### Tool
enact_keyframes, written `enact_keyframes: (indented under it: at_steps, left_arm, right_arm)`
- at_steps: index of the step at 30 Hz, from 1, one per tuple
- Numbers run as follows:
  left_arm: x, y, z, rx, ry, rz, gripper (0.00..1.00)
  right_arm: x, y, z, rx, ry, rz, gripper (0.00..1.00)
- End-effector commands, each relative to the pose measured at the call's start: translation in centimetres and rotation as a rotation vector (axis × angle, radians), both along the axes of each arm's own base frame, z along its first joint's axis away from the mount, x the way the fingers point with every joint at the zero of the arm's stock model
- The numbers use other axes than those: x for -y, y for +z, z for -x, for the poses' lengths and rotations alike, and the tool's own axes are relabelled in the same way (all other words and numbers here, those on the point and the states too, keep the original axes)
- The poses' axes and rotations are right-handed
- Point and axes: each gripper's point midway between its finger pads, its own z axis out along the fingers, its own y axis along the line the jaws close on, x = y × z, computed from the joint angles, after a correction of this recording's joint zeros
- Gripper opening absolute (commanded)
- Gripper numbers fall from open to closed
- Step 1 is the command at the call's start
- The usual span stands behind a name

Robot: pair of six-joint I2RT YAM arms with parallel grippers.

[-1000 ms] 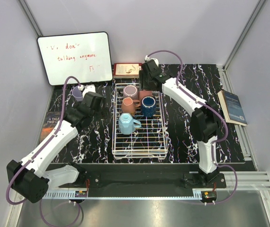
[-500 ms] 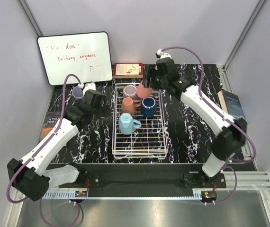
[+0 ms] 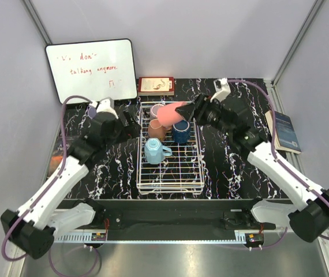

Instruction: Unload the cups from the dish rack

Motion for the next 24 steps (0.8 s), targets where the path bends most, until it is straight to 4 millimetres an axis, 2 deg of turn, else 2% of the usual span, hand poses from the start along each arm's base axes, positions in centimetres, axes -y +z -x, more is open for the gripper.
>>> enact_keyframes:
  at_steps: [1, 2, 3, 5, 6, 7, 8, 9, 11, 12, 24]
  left_arm:
    - [3.8, 7.6, 0.6, 0.305, -0.142, 0.334, 0.99]
    - [3.9, 6.5, 1.0, 0.307, -0.152, 0.357, 0.99]
    - [4.1, 8.7, 1.4, 0.399, -0.173, 0.42, 0.99]
    - [4.9, 7.9, 2.3, 0.402, -0.218, 0.484, 0.99]
    - [5.1, 8.9, 2.5, 0.443, -0.236, 0.521, 0.99]
    - [5.6, 9.0, 2.9, 0.435, -0.267, 0.554, 0.99]
    - [5.9, 8.4, 3.0, 0.425, -0.28, 0.566, 0.99]
    - [6.3, 8.8, 3.1, 0.439, -0.301, 0.589, 0.99]
    - [7.2, 8.8, 3.8, 0.428, -0.356, 0.632, 0.99]
    - [7.5, 9.4, 3.9, 0.454, -0.378, 0.656, 0.99]
    - [9.4, 11.3, 5.1, 0.491, -0.517, 0.751, 0.96]
  right_arm:
    - [-0.9, 2.9, 2.7, 0.081, 0.104, -0.238, 0.0]
    - [-0.7, 3.7, 3.0, 0.117, 0.108, -0.278, 0.0]
    - [-0.5, 2.4, 3.5, 0.103, 0.109, -0.291, 0.0]
    - [-0.5, 3.0, 4.3, 0.122, 0.134, -0.366, 0.0]
    - [-0.5, 2.0, 4.5, 0.091, 0.142, -0.386, 0.0]
    - [-0.7, 1.8, 4.8, 0.084, 0.156, -0.405, 0.0]
    - [-0.8, 2.5, 5.2, 0.111, 0.18, -0.442, 0.0]
    - [-0.8, 1.7, 5.3, 0.091, 0.184, -0.452, 0.0]
    - [-0.9, 1.9, 5.6, 0.088, 0.202, -0.491, 0.0]
    - [-1.0, 1.4, 5.6, 0.08, 0.206, -0.494, 0.0]
    - [-2.4, 0.9, 6.4, 0.043, 0.31, -0.514, 0.0]
